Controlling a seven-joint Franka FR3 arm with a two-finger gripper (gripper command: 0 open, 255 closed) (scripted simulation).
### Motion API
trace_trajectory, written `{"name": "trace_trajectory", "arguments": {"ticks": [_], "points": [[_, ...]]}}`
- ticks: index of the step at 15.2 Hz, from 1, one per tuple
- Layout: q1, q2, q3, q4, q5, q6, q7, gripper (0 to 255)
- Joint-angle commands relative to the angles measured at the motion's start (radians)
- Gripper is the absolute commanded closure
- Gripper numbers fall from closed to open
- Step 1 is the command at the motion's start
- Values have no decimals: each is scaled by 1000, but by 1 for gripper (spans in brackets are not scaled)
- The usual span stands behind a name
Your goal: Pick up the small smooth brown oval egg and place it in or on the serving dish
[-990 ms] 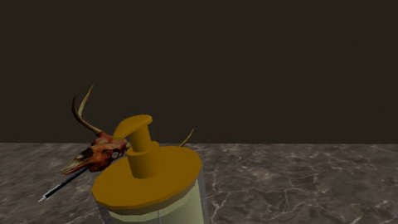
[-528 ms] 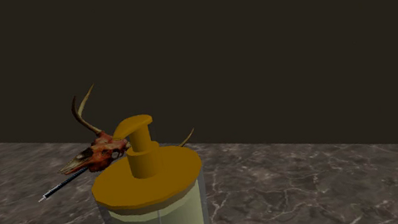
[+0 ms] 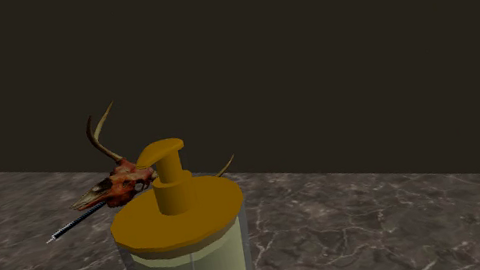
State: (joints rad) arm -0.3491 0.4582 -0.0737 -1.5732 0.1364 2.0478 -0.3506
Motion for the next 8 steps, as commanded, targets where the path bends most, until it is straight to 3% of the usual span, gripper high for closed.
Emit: {"name": "trace_trajectory", "arguments": {"ticks": [1,4,8], "points": [[0,0,0,0,0,0,0,0],[0,0,0,0,0,0,0,0],[-5,-37,-5,72,-7,-109,5,0]]}}
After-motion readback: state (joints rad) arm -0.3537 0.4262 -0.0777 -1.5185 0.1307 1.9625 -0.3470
